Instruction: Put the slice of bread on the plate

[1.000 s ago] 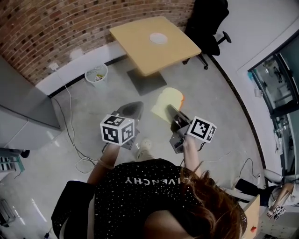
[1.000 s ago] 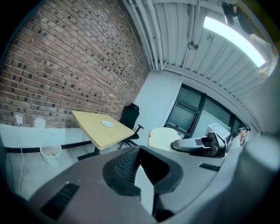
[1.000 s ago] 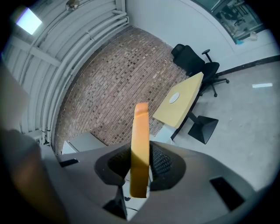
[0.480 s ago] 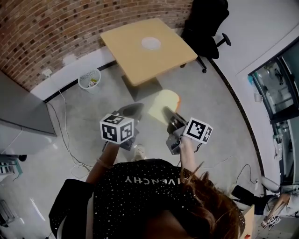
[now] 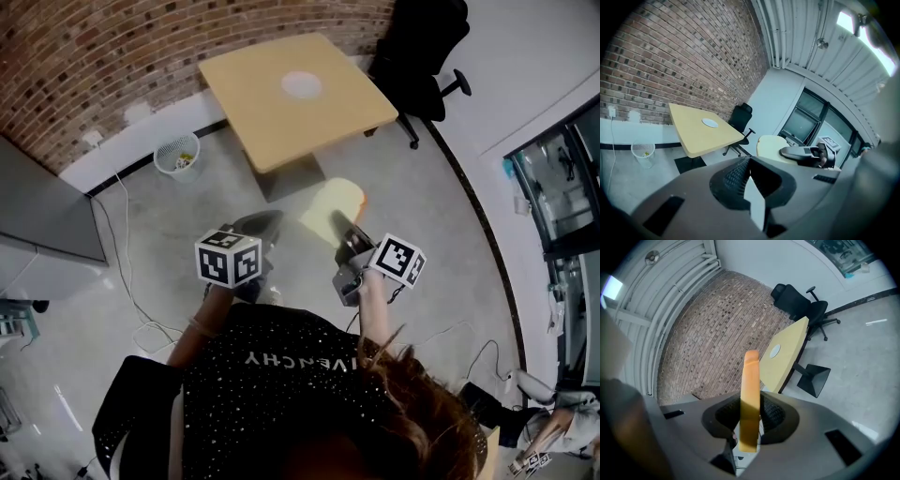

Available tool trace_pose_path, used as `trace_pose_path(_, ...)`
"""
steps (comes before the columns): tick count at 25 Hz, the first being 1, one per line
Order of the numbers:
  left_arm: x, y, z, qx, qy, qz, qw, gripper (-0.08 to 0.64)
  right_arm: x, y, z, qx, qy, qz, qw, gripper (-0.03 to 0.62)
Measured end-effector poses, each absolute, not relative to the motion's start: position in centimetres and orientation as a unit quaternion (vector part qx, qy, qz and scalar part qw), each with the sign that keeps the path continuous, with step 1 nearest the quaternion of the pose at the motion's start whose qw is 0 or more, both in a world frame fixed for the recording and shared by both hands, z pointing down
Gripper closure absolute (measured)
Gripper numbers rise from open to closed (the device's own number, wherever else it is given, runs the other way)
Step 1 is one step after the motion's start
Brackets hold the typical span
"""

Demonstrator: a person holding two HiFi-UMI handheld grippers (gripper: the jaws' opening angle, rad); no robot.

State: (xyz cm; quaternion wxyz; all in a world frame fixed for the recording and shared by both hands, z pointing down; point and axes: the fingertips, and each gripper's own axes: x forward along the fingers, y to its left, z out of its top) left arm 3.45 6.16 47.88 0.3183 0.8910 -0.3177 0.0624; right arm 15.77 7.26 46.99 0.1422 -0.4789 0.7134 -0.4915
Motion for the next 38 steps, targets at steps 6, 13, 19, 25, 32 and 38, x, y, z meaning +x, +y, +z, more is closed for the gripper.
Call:
trace_pose_path(6, 3.5, 4.3, 47.7, 0.891, -0.327, 0.062, 0.308, 0.551, 17.2, 5.6, 46.5, -0.483, 0.714, -0.483, 0.152, 0.497)
trace_pose_path(13, 5.1, 1.6, 47.5, 0.893, -0.323, 0.056, 0.308, 0.551, 18.3, 3.6, 46.3, -0.482, 0.715, -0.482, 0.156, 0.495)
trace_pose_path(19, 6.7, -2.3, 47.5, 0.894, -0.317, 0.051, 0.313, 0.551, 19.5, -0.3, 46.8, -0.48, 0.712, -0.49, 0.148, 0.495)
trace_pose_path(25, 7.6, -7.6, 47.5, 0.89, -0.32, 0.049, 0.321, 0.551, 20.2, -5.4, 46.7, -0.478, 0.714, -0.493, 0.135, 0.497)
trace_pose_path(32, 8.7, -14.5, 47.2, 0.886, -0.32, 0.047, 0.331, 0.551, 20.9, -11.8, 46.4, -0.477, 0.712, -0.5, 0.123, 0.495)
trace_pose_path(38, 10.5, -20.5, 47.2, 0.884, -0.314, 0.046, 0.343, 0.551, 22.7, -17.8, 46.1, -0.482, 0.708, -0.503, 0.115, 0.496)
